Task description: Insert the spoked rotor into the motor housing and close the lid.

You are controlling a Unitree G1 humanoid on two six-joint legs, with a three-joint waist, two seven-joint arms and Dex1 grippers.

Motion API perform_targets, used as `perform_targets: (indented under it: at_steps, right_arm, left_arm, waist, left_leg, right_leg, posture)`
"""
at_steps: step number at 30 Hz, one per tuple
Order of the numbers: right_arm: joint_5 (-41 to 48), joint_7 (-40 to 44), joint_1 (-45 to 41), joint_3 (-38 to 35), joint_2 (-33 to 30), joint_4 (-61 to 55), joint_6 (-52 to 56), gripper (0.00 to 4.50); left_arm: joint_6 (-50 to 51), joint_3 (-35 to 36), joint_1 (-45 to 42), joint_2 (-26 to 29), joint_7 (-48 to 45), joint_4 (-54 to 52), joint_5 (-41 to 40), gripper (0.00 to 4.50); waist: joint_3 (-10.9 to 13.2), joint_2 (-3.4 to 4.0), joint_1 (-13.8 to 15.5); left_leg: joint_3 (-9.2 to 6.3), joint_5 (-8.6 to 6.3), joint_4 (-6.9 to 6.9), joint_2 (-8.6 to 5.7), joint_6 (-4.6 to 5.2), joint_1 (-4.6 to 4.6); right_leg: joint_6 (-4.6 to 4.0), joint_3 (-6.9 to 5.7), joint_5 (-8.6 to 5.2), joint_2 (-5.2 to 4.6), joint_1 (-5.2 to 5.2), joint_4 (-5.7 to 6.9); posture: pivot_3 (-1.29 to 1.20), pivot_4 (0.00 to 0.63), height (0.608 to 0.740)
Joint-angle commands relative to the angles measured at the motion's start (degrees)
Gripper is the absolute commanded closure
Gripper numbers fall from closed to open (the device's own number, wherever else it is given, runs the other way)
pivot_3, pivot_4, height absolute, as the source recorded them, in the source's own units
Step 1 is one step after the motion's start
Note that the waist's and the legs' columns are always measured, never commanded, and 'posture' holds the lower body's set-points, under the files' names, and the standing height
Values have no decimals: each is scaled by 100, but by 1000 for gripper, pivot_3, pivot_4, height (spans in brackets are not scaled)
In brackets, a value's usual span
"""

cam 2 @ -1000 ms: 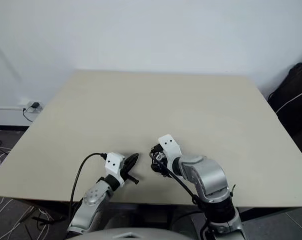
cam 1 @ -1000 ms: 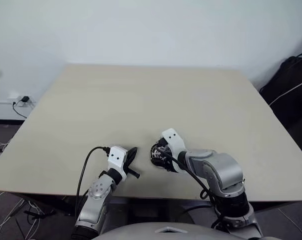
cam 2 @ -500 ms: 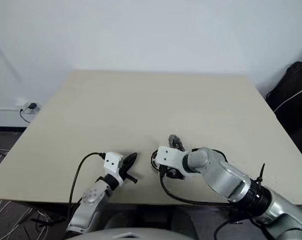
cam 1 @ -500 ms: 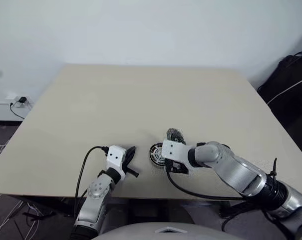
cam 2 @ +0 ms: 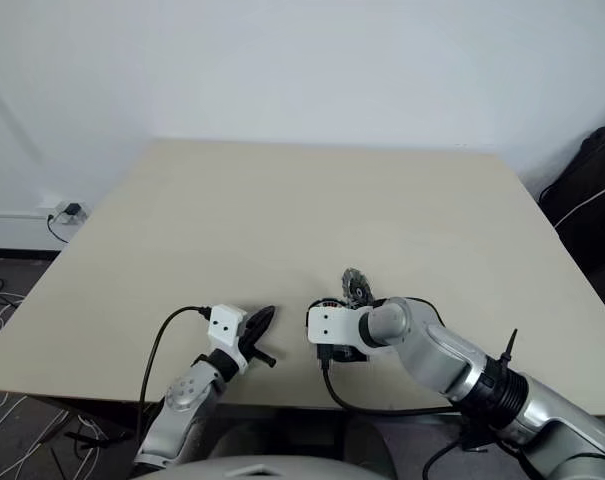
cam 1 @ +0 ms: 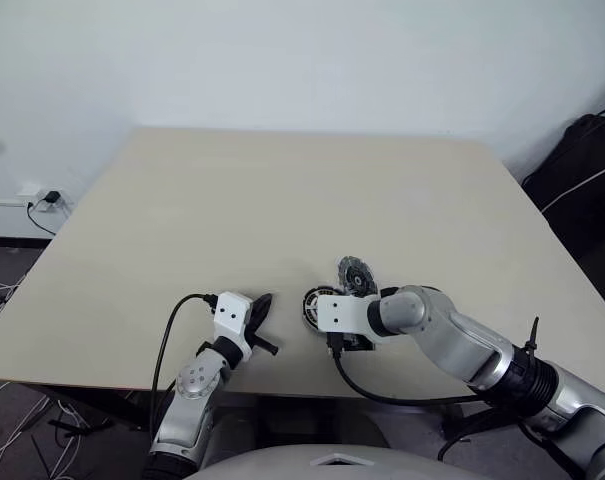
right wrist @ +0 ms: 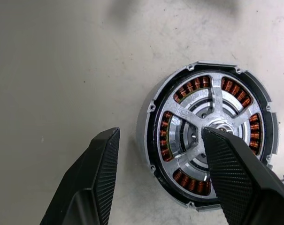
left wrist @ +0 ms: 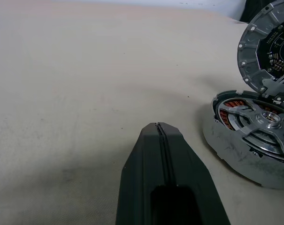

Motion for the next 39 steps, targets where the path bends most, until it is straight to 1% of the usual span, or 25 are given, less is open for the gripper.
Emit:
perform_targets:
  at_steps: [1,7,8,13,15,19,23,25,27,31,35,38,39]
  right_arm:
    - [-201,78,36,-49,31,58,-115,2438]
    - [-364,170,147,-118,49,95,-160,4360]
    - [-382,182,157,-133,49,96,-162,4432]
    - [-387,186,246,-280,80,25,-87,4473]
    - [-226,172,332,-486,174,-106,168,4473]
    - [220,157,520,-995,474,-492,1226,4473]
    - [814,99,673,-1481,765,-1000,2514,4473]
    - [1034,-27,713,-1681,924,-1132,2991,4473]
    - [1194,-166,728,-1783,1016,-1199,3243,4473]
    - [1432,-529,753,-1946,1262,-1137,3411,4473]
    - [1480,-872,699,-1887,1397,-826,3219,4473]
    - [1556,-976,687,-1809,1436,-682,3093,4473]
    - [1592,-987,688,-1788,1439,-662,3045,4123]
  left_arm:
    - [-36,21,-51,-37,24,-109,-39,4500]
    - [-40,23,-64,-54,51,-96,-48,4500]
    - [-41,22,-70,-58,52,-89,-52,4500]
    - [-52,15,-103,-77,44,-43,-56,4500]
    - [-55,15,-112,-82,40,-28,-60,4500]
    - [-67,19,-126,-95,43,1,-63,4500]
    - [-77,10,-130,-109,32,33,-66,4500]
    - [-77,5,-135,-113,21,47,-71,4500]
    - [-74,-1,-144,-113,9,57,-76,4500]
    - [-70,-20,-189,-119,-27,102,-75,4500]
    - [-68,-29,-233,-125,-45,130,-70,4500]
    - [-68,-25,-239,-120,-51,124,-69,4500]
    - [-70,-19,-236,-114,-53,118,-68,4500]
  waist:
    - [-1,0,-1]
    - [-4,-3,-4]
    - [-4,-2,-6]
    - [-5,-1,0]
    - [-4,-2,4]
    - [-4,-1,6]
    - [-4,-1,11]
    - [-4,0,4]
    - [-4,1,1]
    - [-4,1,-1]
    - [-4,1,-7]
    - [-4,1,-12]
    - [-4,1,-13]
  left_leg:
    - [0,0,0,0,0,1]
    - [-1,0,2,0,0,2]
    - [-1,-2,3,1,4,2]
    - [-1,-5,8,0,8,2]
    - [-1,-5,9,0,8,1]
    - [-1,-1,9,0,2,-1]
    - [-2,-3,9,-1,5,-7]
    - [-2,-5,8,-1,8,-10]
    - [-2,-6,8,-1,10,-9]
    - [-2,-17,9,-2,28,-8]
    - [-2,-13,8,-2,21,-8]
    - [-2,-11,9,-2,18,-8]
    - [-2,-11,9,-2,18,-7]
  right_leg:
    - [0,0,0,0,0,0]
    - [0,0,0,-1,2,3]
    - [1,-1,0,-1,2,3]
    - [8,-8,4,-10,2,7]
    - [7,-13,5,-13,3,8]
    - [6,-14,5,-13,2,7]
    - [3,-18,5,-17,-2,5]
    - [1,-18,5,-17,-3,3]
    - [1,-18,5,-18,-3,4]
    - [2,-19,5,-19,-3,5]
    - [2,-22,5,-18,-3,5]
    - [2,-22,5,-18,-2,6]
    - [3,-22,5,-19,0,5]
  posture:
    - [0,0,740]
    - [0,0,740]
    - [0,0,740]
    - [0,0,740]
    - [0,0,740]
    - [0,0,740]
    - [0,0,740]
    - [0,0,740]
    - [0,0,740]
    - [0,0,740]
    - [0,0,740]
    - [0,0,740]
    - [0,0,740]
